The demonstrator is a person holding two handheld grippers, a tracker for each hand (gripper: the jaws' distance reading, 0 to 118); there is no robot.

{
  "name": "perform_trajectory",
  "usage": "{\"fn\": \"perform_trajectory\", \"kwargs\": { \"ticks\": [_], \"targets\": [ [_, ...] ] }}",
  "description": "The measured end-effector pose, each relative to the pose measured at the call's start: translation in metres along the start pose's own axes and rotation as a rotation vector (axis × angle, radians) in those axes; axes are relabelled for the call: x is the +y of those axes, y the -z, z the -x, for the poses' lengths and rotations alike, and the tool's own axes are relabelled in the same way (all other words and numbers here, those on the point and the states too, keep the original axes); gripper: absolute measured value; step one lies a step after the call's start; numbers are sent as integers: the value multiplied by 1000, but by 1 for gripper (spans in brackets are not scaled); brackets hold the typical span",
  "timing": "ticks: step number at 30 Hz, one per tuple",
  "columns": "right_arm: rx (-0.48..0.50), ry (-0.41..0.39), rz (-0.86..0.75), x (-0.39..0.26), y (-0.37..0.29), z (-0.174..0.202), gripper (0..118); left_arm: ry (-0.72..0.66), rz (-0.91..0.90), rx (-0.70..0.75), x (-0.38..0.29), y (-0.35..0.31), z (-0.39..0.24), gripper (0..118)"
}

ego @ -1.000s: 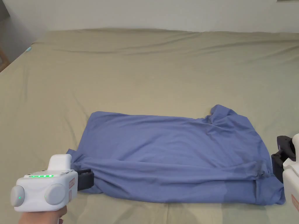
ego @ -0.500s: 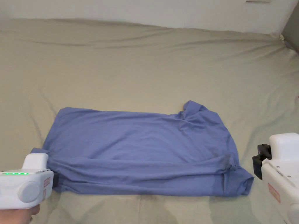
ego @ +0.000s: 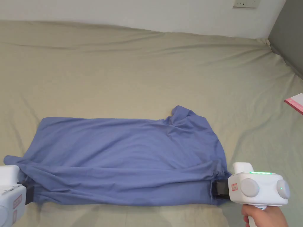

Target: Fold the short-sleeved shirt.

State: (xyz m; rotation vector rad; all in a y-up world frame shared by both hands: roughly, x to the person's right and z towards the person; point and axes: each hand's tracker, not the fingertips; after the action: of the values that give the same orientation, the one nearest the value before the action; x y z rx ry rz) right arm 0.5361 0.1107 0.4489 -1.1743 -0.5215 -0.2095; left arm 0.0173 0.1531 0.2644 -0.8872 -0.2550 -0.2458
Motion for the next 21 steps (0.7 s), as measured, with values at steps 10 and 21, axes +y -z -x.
{"fn": "perform_trajectory", "kwargs": {
  "ticks": [10, 21],
  "targets": [
    [73, -65, -18, 3, -12, 27, 12, 28, 13, 4, 5, 4, 5, 10],
    [139, -20, -118, -19, -134, -14, 13, 114, -39, -11, 12, -64, 13, 10]
  ]
}}
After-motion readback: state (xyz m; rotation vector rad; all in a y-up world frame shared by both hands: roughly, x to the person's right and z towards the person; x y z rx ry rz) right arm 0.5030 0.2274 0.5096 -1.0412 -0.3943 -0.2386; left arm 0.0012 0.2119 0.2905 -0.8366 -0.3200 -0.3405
